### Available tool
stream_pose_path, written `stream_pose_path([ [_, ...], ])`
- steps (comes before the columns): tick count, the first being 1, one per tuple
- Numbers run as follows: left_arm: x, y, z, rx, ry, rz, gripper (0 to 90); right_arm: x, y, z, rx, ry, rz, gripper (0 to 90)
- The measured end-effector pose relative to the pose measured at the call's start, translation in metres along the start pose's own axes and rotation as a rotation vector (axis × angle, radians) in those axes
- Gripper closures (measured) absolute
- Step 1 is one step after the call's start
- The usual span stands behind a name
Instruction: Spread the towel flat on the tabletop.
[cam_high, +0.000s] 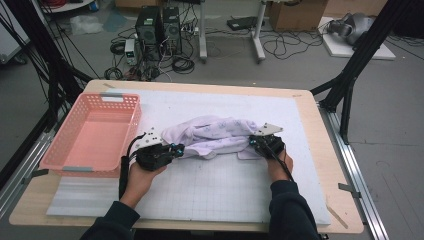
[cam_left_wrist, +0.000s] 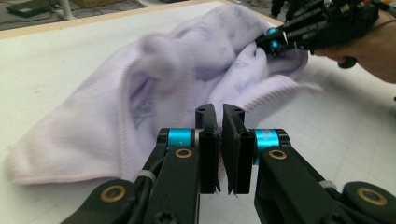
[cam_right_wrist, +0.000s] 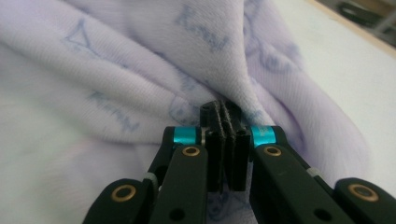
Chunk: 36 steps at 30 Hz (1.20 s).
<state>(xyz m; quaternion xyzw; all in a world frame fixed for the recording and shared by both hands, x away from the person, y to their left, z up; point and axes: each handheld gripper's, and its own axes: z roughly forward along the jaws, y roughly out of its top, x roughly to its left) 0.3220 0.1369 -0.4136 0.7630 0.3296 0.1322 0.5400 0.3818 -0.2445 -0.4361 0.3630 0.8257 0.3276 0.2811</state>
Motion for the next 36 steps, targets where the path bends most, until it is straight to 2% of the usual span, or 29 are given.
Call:
stream_pose_path([
  [2,0.000,-0.002,-0.001,0.007,-0.006,-0.005,84.6,-0.007,-0.002,0.003,-0.004,0.030,0.070,87.5],
  [3,0.000,-0.002,-0.001,0.007,-0.008,0.002,84.5,-0.007,-0.002,0.003,-0.009,0.035,0.089,86.0],
  [5,0.000,-0.003,-0.002,0.002,-0.010,0.001,84.5,-0.005,-0.003,-0.002,-0.018,0.047,0.100,77.9],
  [7,0.001,-0.005,-0.004,-0.002,-0.008,-0.010,84.4,-0.003,-0.005,-0.013,-0.058,0.080,0.113,69.3],
  [9,0.003,-0.006,-0.005,0.000,-0.007,-0.018,84.4,-0.001,-0.008,-0.027,-0.098,0.133,0.132,67.5],
  [11,0.003,-0.005,-0.006,-0.005,-0.006,-0.020,84.3,0.005,-0.011,-0.040,-0.125,0.164,0.109,66.8],
  [13,0.003,-0.005,-0.006,-0.007,-0.012,-0.019,84.3,0.014,-0.015,-0.050,-0.142,0.228,0.083,66.7],
  [15,0.003,-0.006,-0.005,-0.007,-0.013,-0.019,84.2,0.026,-0.018,-0.049,-0.121,0.278,0.052,65.1],
  [17,0.003,-0.005,-0.006,-0.012,-0.014,-0.021,84.2,0.037,-0.019,-0.038,-0.068,0.282,0.028,61.3],
  [19,0.003,-0.005,-0.008,-0.017,-0.019,-0.020,84.2,0.044,-0.018,-0.026,-0.030,0.272,0.016,61.3],
  [21,0.004,-0.005,-0.010,-0.022,-0.018,-0.020,84.1,0.046,-0.017,-0.018,-0.002,0.244,-0.007,67.7],
  [22,0.004,-0.006,-0.012,-0.022,-0.017,-0.023,84.1,0.045,-0.017,-0.018,0.000,0.252,0.013,82.7],
  [23,0.005,-0.006,-0.013,-0.027,-0.014,-0.030,84.1,0.043,-0.017,-0.019,0.004,0.242,-0.003,85.1],
  [26,0.008,-0.007,-0.018,-0.032,-0.002,-0.033,84.1,0.037,-0.022,-0.031,0.032,0.266,-0.046,86.7],
  [28,0.009,-0.007,-0.021,-0.039,0.009,-0.035,84.2,0.028,-0.030,-0.046,0.014,0.260,-0.048,86.7],
  [31,0.012,-0.006,-0.025,-0.050,0.026,-0.044,84.1,0.005,-0.047,-0.074,-0.047,0.219,0.005,86.7],
  [33,0.012,-0.006,-0.027,-0.053,0.043,-0.039,85.0,-0.014,-0.059,-0.090,-0.081,0.168,0.067,86.7],
  [34,0.013,-0.006,-0.028,-0.063,0.062,-0.040,89.0,-0.022,-0.064,-0.096,-0.100,0.139,0.096,86.8],
  [36,0.016,-0.006,-0.031,-0.071,0.076,-0.054,89.0,-0.038,-0.074,-0.107,-0.130,0.085,0.160,86.8],
])
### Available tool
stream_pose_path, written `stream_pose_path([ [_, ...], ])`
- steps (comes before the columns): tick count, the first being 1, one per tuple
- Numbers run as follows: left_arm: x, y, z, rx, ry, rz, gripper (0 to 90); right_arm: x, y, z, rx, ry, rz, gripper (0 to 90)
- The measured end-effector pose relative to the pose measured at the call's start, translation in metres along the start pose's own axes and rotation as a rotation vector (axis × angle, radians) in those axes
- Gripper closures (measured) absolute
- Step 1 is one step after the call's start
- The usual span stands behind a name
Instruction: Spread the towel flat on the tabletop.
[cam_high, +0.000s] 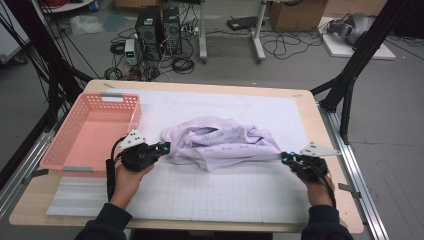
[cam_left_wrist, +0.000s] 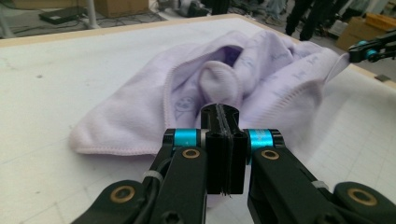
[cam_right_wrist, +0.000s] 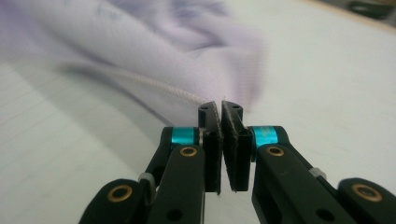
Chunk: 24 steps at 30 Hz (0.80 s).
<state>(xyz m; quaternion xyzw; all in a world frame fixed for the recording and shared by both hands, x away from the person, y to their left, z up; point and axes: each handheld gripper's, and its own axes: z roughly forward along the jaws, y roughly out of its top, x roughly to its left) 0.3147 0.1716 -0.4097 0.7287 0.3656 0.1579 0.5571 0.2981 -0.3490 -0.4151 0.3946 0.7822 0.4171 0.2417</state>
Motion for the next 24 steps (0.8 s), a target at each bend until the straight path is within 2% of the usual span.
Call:
stream_pose_path([
  [2,0.003,0.000,-0.002,-0.008,0.009,-0.015,89.2,-0.014,-0.005,-0.010,-0.036,-0.041,0.063,86.9],
  [4,0.005,-0.001,-0.002,-0.002,0.006,-0.015,89.2,-0.023,-0.010,-0.015,-0.060,-0.040,0.113,86.9],
  [7,0.000,-0.001,0.003,0.012,-0.019,-0.011,87.6,-0.022,-0.013,-0.010,-0.034,-0.053,0.101,86.6],
  [9,-0.004,-0.001,0.008,0.039,-0.031,-0.018,78.1,-0.020,-0.012,-0.007,-0.023,-0.042,0.077,84.4],
  [10,-0.006,-0.001,0.011,0.055,-0.037,-0.028,71.6,-0.018,-0.011,-0.008,-0.021,-0.030,0.084,80.0],
  [11,-0.008,-0.002,0.015,0.069,-0.046,-0.045,65.1,-0.017,-0.010,-0.009,-0.040,-0.033,0.082,73.2],
  [13,-0.016,-0.004,0.022,0.095,-0.074,-0.057,55.4,-0.016,-0.007,-0.014,-0.076,-0.037,0.098,67.6],
  [16,-0.033,-0.008,0.037,0.150,-0.122,-0.033,47.5,-0.012,-0.002,-0.017,-0.103,-0.050,0.087,65.4],
  [18,-0.047,-0.012,0.049,0.200,-0.158,0.006,47.1,-0.009,-0.002,-0.012,-0.086,-0.043,0.067,64.8],
  [21,-0.062,-0.018,0.066,0.272,-0.162,0.062,46.7,-0.003,0.000,-0.003,-0.059,-0.024,0.051,63.4],
  [23,-0.067,-0.022,0.075,0.320,-0.159,0.086,45.0,0.001,0.001,0.004,-0.047,-0.004,0.046,62.8],
  [24,-0.070,-0.024,0.078,0.334,-0.162,0.093,44.2,0.004,0.002,0.007,-0.039,0.005,0.026,62.7],
])
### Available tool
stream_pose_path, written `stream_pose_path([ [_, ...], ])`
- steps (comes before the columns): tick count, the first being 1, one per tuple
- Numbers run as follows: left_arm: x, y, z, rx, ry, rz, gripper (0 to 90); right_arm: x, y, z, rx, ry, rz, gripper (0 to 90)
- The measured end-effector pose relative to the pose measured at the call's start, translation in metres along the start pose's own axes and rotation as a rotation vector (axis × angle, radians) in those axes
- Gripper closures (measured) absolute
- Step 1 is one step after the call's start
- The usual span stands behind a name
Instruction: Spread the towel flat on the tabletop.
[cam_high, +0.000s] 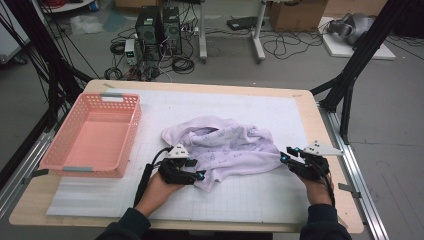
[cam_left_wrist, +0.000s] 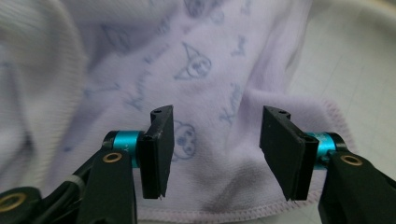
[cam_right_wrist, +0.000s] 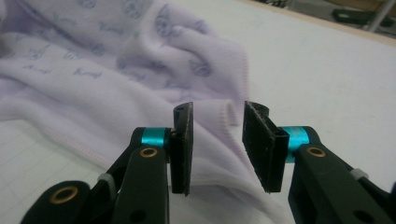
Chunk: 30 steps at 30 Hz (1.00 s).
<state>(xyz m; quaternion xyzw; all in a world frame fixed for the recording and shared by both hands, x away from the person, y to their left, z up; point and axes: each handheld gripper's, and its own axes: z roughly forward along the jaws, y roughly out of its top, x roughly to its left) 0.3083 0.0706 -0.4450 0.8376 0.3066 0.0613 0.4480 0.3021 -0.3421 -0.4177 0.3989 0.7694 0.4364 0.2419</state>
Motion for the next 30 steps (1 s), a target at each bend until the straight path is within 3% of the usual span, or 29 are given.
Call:
stream_pose_path([
  [4,-0.008,-0.001,0.008,0.023,0.033,0.052,40.9,0.008,-0.001,0.013,0.056,0.019,-0.041,60.9],
  [6,-0.011,-0.002,0.008,0.024,0.067,0.092,42.2,0.009,-0.002,0.015,0.063,0.020,-0.033,60.2],
  [7,-0.013,-0.004,0.008,0.017,0.093,0.128,46.6,0.009,-0.002,0.015,0.067,0.023,-0.032,60.2],
  [9,-0.015,-0.005,0.008,0.012,0.095,0.143,53.3,0.009,-0.003,0.016,0.067,0.027,-0.030,60.1],
  [12,-0.018,-0.005,0.006,0.015,0.081,0.170,78.6,0.009,-0.003,0.015,0.058,0.027,-0.014,56.9],
  [13,-0.017,-0.005,0.005,0.022,0.078,0.160,84.9,0.009,-0.004,0.015,0.056,0.027,-0.005,54.4],
  [16,-0.007,-0.005,-0.002,0.032,0.053,0.103,86.6,0.010,-0.004,0.015,0.044,0.014,0.025,46.2],
  [20,0.012,-0.006,-0.023,0.026,0.037,0.035,86.7,0.014,-0.003,0.017,0.051,0.035,0.018,45.6],
  [23,0.027,-0.008,-0.046,0.000,0.051,-0.015,86.6,0.019,-0.001,0.021,0.061,0.058,0.008,45.9],
  [24,0.030,-0.009,-0.054,-0.011,0.052,-0.039,86.6,0.022,-0.001,0.023,0.069,0.063,-0.002,45.9],
  [27,0.038,-0.016,-0.077,-0.026,0.059,-0.054,86.6,0.030,0.000,0.030,0.109,0.083,-0.028,46.6],
  [30,0.043,-0.025,-0.094,-0.031,0.047,-0.074,86.6,0.039,-0.002,0.041,0.186,0.093,-0.063,48.7],
])
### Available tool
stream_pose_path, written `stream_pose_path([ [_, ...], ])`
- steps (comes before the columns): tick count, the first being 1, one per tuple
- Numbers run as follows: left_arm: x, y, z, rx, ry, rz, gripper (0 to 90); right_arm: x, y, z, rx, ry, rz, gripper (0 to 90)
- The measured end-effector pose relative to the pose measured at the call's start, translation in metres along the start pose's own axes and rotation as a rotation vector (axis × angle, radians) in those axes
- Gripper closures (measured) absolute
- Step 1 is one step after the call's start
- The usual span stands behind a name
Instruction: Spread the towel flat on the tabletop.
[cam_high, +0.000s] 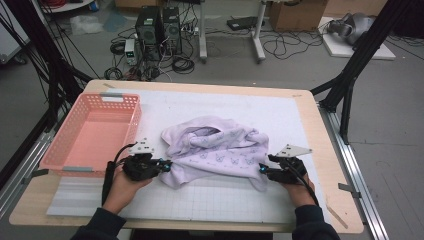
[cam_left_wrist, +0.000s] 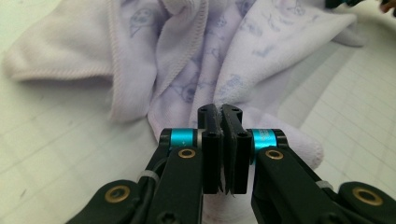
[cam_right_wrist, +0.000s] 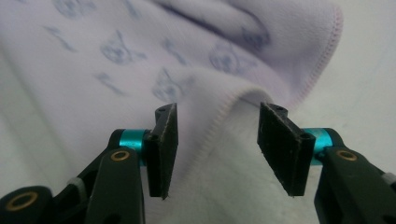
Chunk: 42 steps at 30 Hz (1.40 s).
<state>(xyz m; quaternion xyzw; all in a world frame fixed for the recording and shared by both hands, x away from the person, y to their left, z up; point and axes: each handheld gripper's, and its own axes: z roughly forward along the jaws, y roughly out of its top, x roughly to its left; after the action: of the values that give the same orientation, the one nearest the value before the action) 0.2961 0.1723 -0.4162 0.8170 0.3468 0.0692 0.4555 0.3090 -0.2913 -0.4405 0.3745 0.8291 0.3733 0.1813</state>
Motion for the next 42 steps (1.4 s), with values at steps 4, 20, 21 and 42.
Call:
stream_pose_path([
  [4,0.004,-0.005,-0.008,0.008,-0.063,-0.020,86.6,0.004,0.000,0.006,0.050,0.060,0.017,74.0],
  [20,0.009,-0.001,-0.011,-0.111,0.064,-0.098,43.0,0.003,-0.036,-0.063,0.157,0.178,-0.075,83.7],
  [21,0.009,0.001,-0.009,-0.123,0.070,-0.103,42.1,0.003,-0.035,-0.066,0.105,0.154,-0.068,70.1],
  [42,-0.004,0.010,0.066,0.052,0.218,0.117,87.0,-0.007,0.018,0.024,0.049,0.007,0.055,85.6],
])
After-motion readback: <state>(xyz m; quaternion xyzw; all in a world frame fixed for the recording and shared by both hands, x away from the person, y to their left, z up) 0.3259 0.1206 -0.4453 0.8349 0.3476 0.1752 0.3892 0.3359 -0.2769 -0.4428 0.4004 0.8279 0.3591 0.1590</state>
